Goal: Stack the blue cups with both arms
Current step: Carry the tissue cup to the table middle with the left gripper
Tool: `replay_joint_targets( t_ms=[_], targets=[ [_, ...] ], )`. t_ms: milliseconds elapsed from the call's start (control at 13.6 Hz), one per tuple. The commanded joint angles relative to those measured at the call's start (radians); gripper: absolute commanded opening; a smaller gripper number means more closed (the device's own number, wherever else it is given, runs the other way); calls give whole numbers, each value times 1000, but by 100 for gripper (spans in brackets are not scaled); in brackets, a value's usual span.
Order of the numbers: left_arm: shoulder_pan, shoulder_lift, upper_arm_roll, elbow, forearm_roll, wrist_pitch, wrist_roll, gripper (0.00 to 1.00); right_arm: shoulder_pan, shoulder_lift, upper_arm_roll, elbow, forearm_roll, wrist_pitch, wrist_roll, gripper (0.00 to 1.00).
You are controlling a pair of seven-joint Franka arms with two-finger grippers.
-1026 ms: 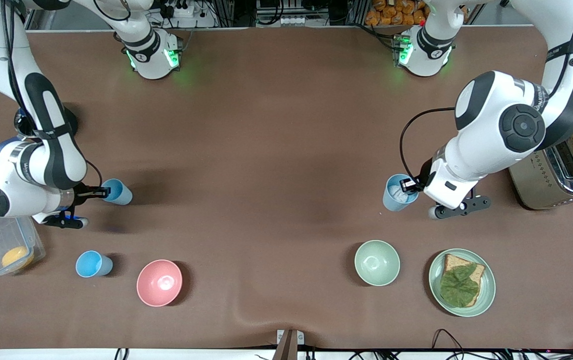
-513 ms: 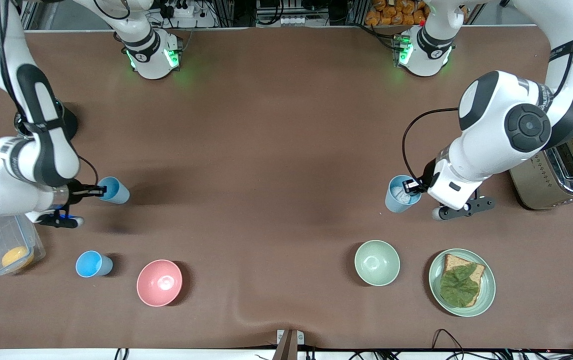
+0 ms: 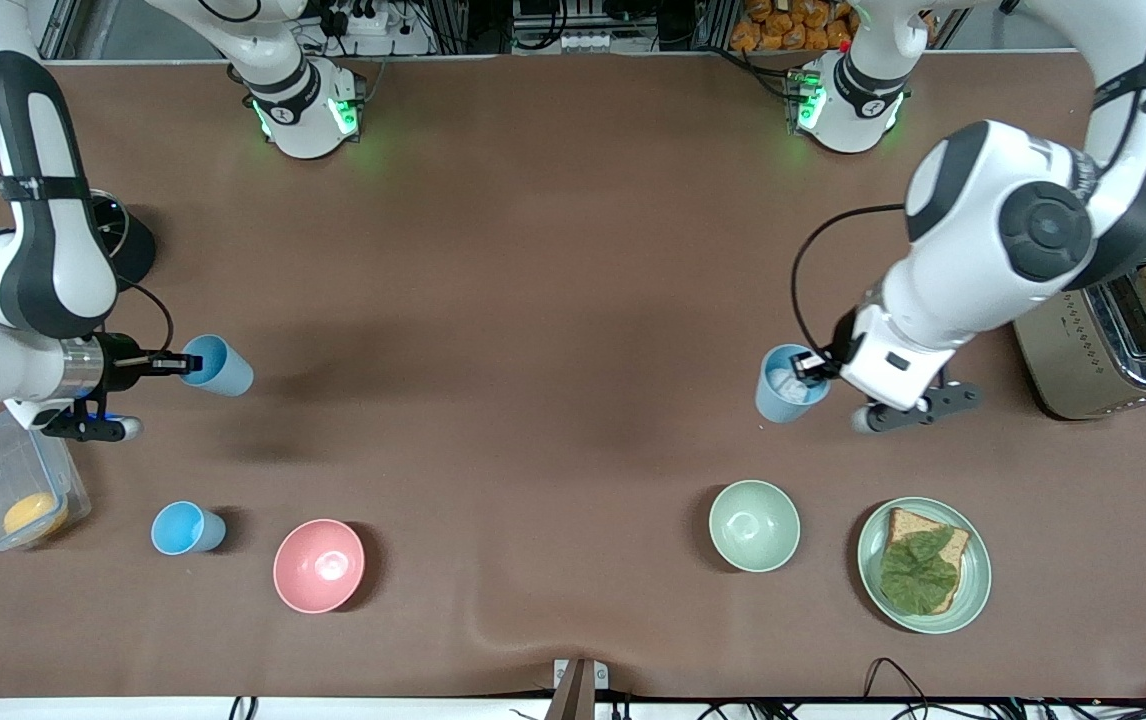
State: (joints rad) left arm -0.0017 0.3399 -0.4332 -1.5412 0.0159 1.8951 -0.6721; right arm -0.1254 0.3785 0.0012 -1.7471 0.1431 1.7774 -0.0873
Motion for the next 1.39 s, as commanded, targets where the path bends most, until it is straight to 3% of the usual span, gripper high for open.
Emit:
replay_joint_targets(
  t_ms=[0,366,1319],
  targets=[
    [-37,2,-1,21,-14,-24,-75,0,-8,3,-6,12,24,-9,-17,0],
    [-84,14,-1,21,-14,-22,-176,0,-20,14,-7,14,15,8,-45,0],
    [-99,36,1,12,-8,-21,-184,0,-20,13,-9,28,18,1,-34,0]
  ],
)
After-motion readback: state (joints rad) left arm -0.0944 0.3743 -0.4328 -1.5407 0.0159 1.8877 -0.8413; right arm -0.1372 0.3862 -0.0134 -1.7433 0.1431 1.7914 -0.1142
